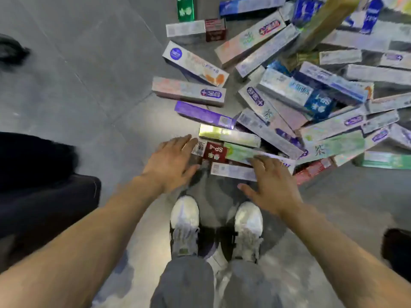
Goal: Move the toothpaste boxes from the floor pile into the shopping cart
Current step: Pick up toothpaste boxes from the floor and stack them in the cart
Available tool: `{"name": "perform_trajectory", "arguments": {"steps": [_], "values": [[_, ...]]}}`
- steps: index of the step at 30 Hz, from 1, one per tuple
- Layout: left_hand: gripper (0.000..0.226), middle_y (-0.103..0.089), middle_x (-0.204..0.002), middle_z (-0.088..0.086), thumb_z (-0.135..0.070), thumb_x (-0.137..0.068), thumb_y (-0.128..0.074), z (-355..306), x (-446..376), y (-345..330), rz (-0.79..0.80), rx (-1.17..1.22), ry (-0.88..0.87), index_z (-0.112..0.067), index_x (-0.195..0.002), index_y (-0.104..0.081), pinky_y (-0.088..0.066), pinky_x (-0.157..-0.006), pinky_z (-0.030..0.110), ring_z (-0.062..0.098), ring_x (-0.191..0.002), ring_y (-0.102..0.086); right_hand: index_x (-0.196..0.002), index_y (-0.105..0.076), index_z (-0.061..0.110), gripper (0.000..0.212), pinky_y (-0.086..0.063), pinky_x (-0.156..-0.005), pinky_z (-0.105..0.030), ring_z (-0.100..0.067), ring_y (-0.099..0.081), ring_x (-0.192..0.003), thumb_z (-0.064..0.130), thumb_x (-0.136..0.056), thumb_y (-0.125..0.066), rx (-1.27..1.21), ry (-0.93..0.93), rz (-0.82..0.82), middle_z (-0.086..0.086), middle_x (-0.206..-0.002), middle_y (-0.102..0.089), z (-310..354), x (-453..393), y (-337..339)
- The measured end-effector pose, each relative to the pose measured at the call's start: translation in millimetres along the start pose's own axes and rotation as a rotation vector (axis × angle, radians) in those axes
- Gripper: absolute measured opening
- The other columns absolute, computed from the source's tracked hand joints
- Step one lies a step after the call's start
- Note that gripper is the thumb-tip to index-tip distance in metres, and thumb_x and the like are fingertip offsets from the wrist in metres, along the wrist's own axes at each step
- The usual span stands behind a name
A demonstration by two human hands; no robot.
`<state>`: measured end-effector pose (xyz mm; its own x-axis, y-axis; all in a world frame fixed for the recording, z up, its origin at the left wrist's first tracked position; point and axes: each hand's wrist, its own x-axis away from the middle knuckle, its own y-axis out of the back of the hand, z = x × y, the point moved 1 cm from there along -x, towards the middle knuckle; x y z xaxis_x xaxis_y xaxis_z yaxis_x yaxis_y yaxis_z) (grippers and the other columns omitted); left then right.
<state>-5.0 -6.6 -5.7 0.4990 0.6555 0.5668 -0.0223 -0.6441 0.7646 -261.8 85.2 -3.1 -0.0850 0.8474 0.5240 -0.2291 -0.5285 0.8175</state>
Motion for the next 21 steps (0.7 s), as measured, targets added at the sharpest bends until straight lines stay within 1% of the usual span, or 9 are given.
{"name": "perform_trajectory", "arguments": {"steps": [4,6,9,12,14,15,18,19,21], "values": [[0.078,-0.025,-0.163,0.014,-0.043,-0.094,-0.060,17,-30,-54,-0.030,-0.033,0.003,-0.013,-0.157,-0.025,-0.026,-0.117,0.048,0.035,-0.146,-0.029,-0.132,-0.054,0.015,0.068,-0.048,-0.092,-0.048,-0.037,-0.057,-0.109,0.058,-0.082,-0.062,0.045,0.032,0.024,-0.013,-0.126,-0.060,-1,-22,-55],[0.081,-0.028,-0.161,0.015,-0.042,-0.090,-0.064,22,-45,-75,-0.073,-0.054,0.004,-0.012,-0.156,-0.027,-0.027,-0.116,0.049,0.036,-0.145,-0.030,-0.132,-0.054,0.015,0.066,-0.048,-0.089,-0.047,-0.034,-0.057,-0.106,0.054,-0.080,-0.069,0.052,0.053,-0.010,-0.012,-0.124,-0.060,-4,-30,-78],[0.084,-0.036,-0.156,0.016,-0.043,-0.085,-0.069,30,-64,-92,-0.147,-0.101,0.009,-0.013,-0.154,-0.032,-0.030,-0.114,0.051,0.037,-0.142,-0.034,-0.130,-0.057,0.013,0.063,-0.048,-0.087,-0.046,-0.034,-0.058,-0.104,0.046,-0.079,-0.074,0.086,0.061,-0.051,-0.011,-0.122,-0.060,-8,-39,-97],[0.077,-0.052,-0.138,0.017,-0.041,-0.082,-0.073,31,-79,-102,-0.267,-0.143,-0.021,-0.012,-0.146,-0.042,-0.038,-0.103,0.052,0.039,-0.127,-0.045,-0.120,-0.063,0.010,0.052,-0.049,-0.081,-0.045,-0.035,-0.059,-0.096,0.034,-0.077,-0.079,0.132,0.037,-0.152,-0.014,-0.111,-0.062,-9,-45,-110],[0.066,-0.057,-0.121,0.017,-0.042,-0.081,-0.073,32,-87,-101,-0.347,-0.158,-0.046,-0.011,-0.134,-0.050,-0.042,-0.094,0.051,0.039,-0.112,-0.051,-0.114,-0.064,0.008,0.045,-0.050,-0.079,-0.046,-0.036,-0.059,-0.093,0.026,-0.077,-0.081,0.177,0.004,-0.198,-0.015,-0.105,-0.062,-7,-45,-117],[0.062,-0.057,-0.115,0.017,-0.043,-0.080,-0.073,33,-91,-101,-0.360,-0.156,-0.055,-0.010,-0.128,-0.051,-0.043,-0.090,0.049,0.039,-0.106,-0.052,-0.113,-0.064,0.007,0.043,-0.051,-0.079,-0.046,-0.036,-0.059,-0.093,0.022,-0.076,-0.081,0.200,-0.016,-0.199,-0.015,-0.104,-0.061,-4,-46,-120],[0.059,-0.054,-0.106,0.017,-0.046,-0.078,-0.074,39,-90,-103,-0.302,-0.125,-0.086,-0.006,-0.119,-0.055,-0.044,-0.081,0.045,0.038,-0.091,-0.055,-0.105,-0.066,0.007,0.037,-0.048,-0.074,-0.046,-0.037,-0.056,-0.087,0.011,-0.071,-0.081,0.282,-0.078,-0.167,-0.017,-0.098,-0.061,4,-49,-124],[0.059,-0.053,-0.105,0.016,-0.047,-0.079,-0.073,40,-86,-104,-0.277,-0.089,-0.083,-0.006,-0.118,-0.055,-0.044,-0.077,0.043,0.036,-0.087,-0.055,-0.100,-0.067,0.007,0.033,-0.046,-0.072,-0.045,-0.037,-0.056,-0.083,0.011,-0.070,-0.082,0.297,-0.087,-0.156,-0.017,-0.095,-0.060,5,-50,-122],[0.058,-0.046,-0.104,0.009,-0.051,-0.082,-0.069,42,-70,-106,-0.226,0.055,-0.011,-0.008,-0.116,-0.051,-0.042,-0.069,0.039,0.029,-0.081,-0.051,-0.095,-0.069,0.008,0.029,-0.046,-0.070,-0.044,-0.037,-0.055,-0.080,0.015,-0.071,-0.083,0.299,-0.082,-0.131,-0.016,-0.091,-0.060,6,-50,-116]]}}
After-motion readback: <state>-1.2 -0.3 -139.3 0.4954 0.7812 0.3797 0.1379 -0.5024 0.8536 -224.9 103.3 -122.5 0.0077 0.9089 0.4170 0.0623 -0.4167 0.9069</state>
